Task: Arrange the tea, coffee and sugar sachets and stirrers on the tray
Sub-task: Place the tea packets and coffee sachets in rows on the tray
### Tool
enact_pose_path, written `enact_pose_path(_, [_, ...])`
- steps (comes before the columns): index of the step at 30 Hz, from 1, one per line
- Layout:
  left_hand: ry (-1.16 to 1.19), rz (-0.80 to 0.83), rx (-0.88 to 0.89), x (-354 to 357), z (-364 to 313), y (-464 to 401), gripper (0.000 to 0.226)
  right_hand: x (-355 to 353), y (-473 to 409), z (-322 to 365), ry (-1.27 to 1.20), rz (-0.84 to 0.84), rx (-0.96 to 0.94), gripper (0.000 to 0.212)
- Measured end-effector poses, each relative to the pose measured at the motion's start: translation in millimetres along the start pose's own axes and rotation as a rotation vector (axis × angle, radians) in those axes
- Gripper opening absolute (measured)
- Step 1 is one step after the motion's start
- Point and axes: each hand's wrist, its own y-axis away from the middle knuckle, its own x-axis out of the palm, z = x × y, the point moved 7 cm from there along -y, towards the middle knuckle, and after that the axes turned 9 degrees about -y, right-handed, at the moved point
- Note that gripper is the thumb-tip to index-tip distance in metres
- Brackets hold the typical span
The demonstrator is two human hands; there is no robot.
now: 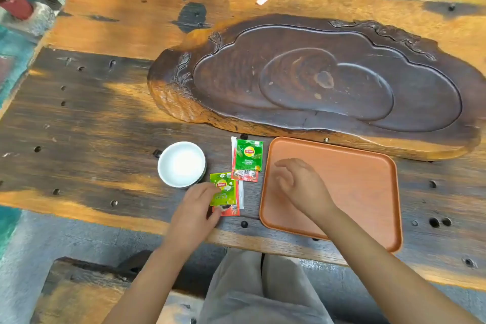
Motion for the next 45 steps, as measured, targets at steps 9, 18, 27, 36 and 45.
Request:
enact_pose_path(9, [-0.189,0.028,0.212,41,-3,-17,0.057,67,-58,13,0.343,0.088,-0.283,0.049])
enact_pose_path(18, [-0.104,-0.194,0.170,23,-3,-4,0.020,68,-43,19,0.333,-0.080,-0.502,0.035])
enact_pose_path(27, [-0.003,-0.514,-0.046,-39,-24,28,0.014,0,-8,32,0.051,-0.391,-0.511,0.021])
enact_pose_path(36, [-0.061,-0.482,0.342,3,-119,-49,0.012,-52,23,-50,0.248,-0.582,-0.312,0.026])
enact_pose_path(45, [-0.234,-0.073,0.352,83,-138,-70,0.044,-31,32,-106,0.304,-0.319,-0.201,0.030])
